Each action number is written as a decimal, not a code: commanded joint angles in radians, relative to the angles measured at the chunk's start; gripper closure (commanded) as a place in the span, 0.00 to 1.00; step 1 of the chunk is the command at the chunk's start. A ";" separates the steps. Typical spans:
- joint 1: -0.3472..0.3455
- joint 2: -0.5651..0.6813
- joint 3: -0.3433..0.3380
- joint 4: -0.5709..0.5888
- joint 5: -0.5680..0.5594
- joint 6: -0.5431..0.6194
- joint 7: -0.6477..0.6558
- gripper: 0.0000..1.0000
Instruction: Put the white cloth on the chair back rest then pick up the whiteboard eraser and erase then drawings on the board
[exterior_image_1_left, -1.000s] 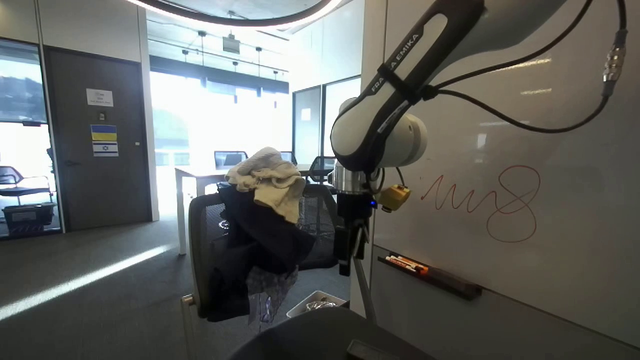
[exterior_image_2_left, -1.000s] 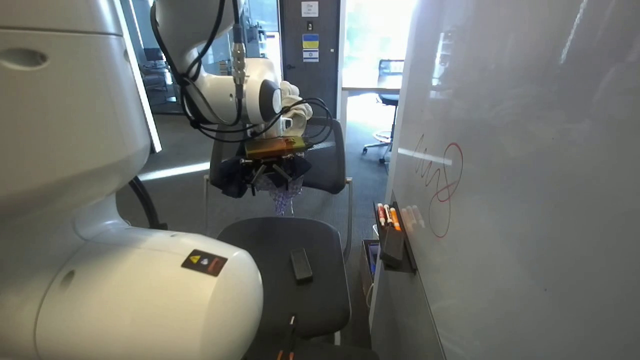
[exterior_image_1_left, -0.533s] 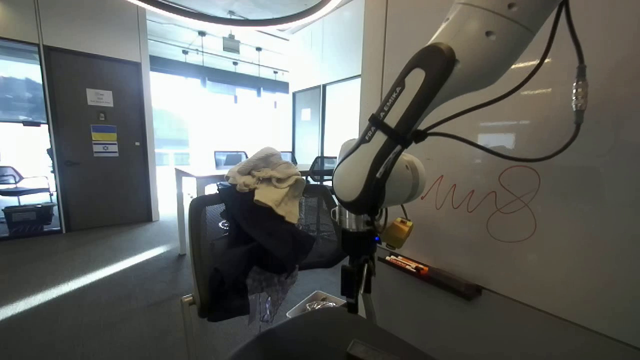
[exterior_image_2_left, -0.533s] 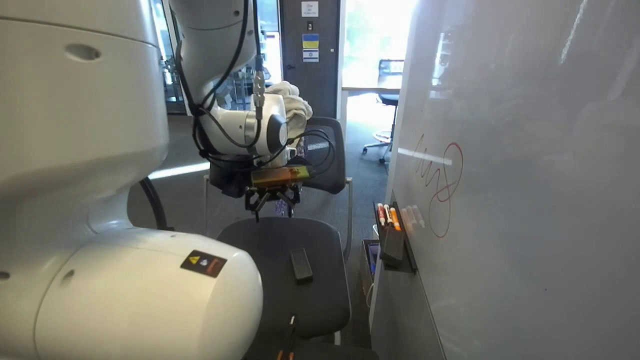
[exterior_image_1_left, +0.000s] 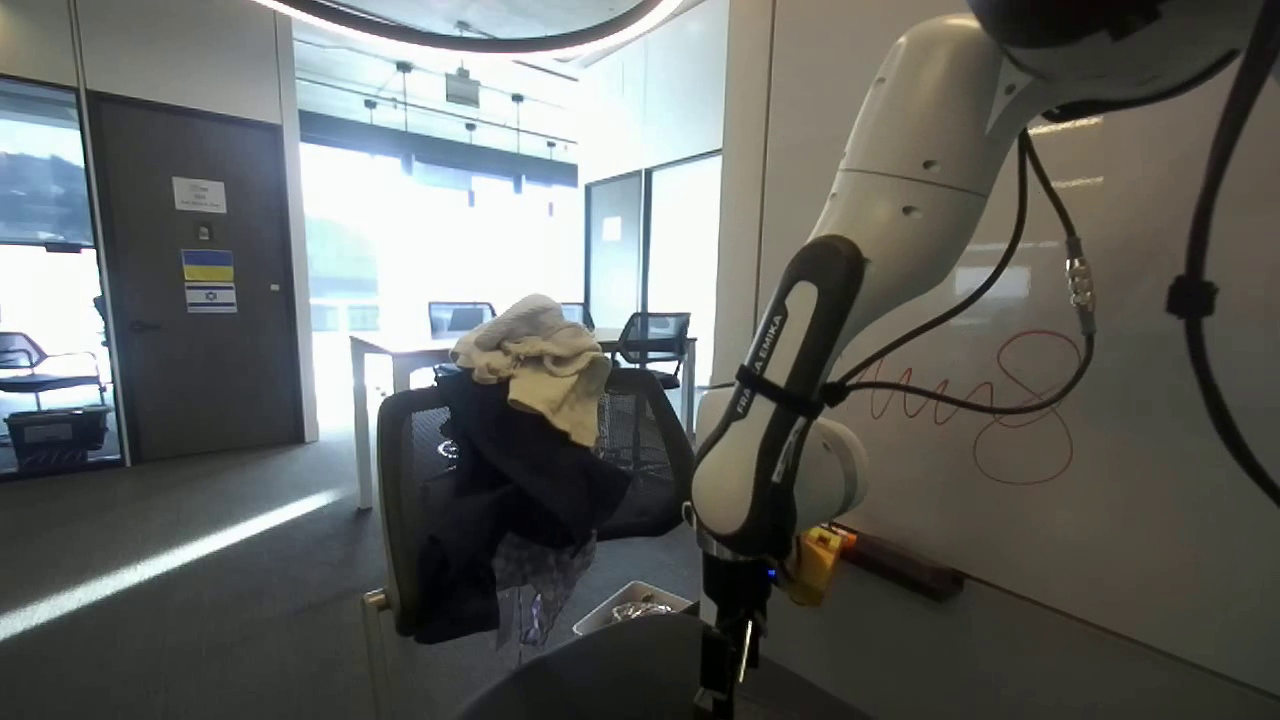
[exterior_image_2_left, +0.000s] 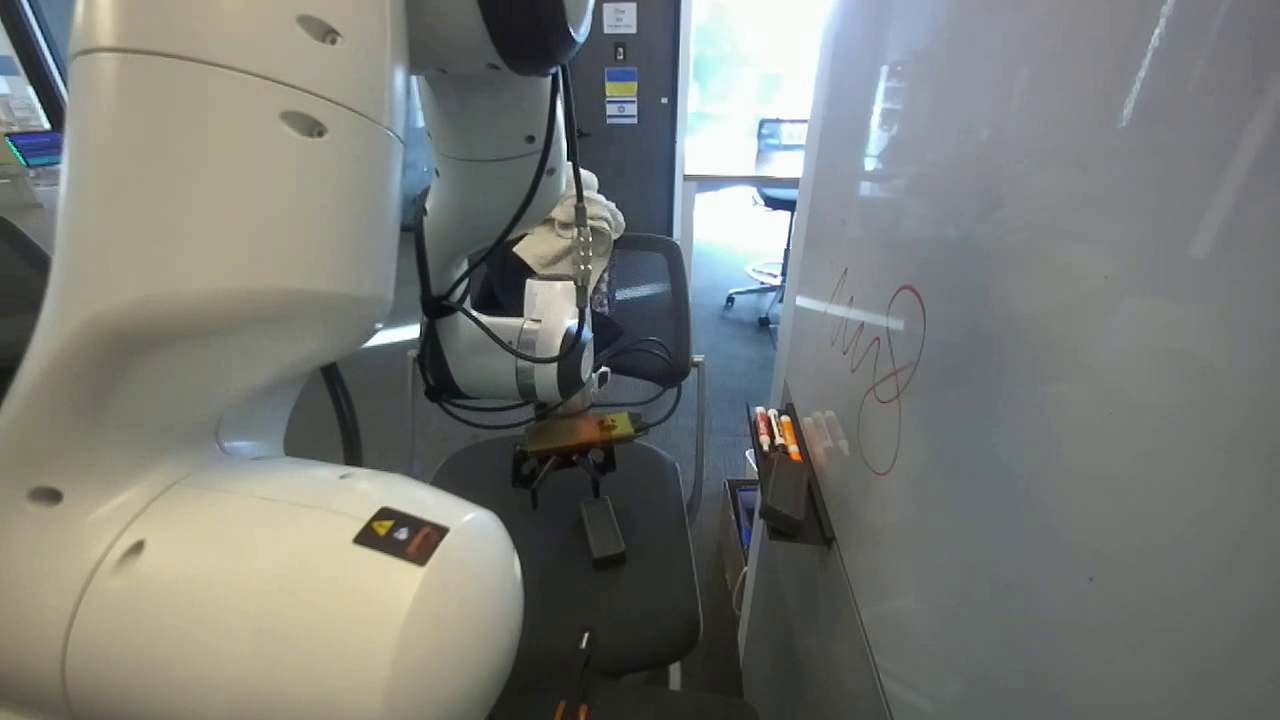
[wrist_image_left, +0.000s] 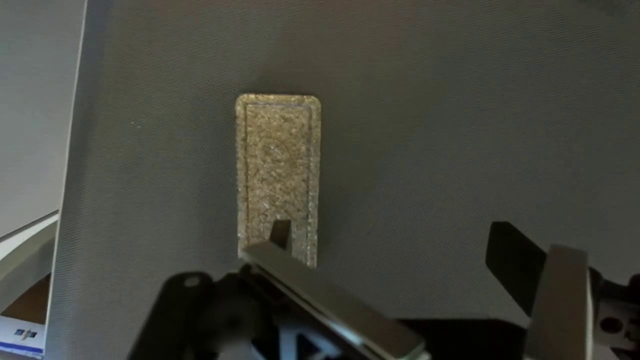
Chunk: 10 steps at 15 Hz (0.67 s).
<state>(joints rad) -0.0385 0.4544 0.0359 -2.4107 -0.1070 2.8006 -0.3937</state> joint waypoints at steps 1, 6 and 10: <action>0.054 0.103 -0.081 0.029 -0.117 0.125 0.081 0.00; 0.107 0.202 -0.160 0.071 -0.189 0.227 0.128 0.00; 0.116 0.260 -0.168 0.117 -0.182 0.243 0.133 0.00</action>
<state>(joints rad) 0.0535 0.6637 -0.1108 -2.3404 -0.2696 3.0121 -0.2936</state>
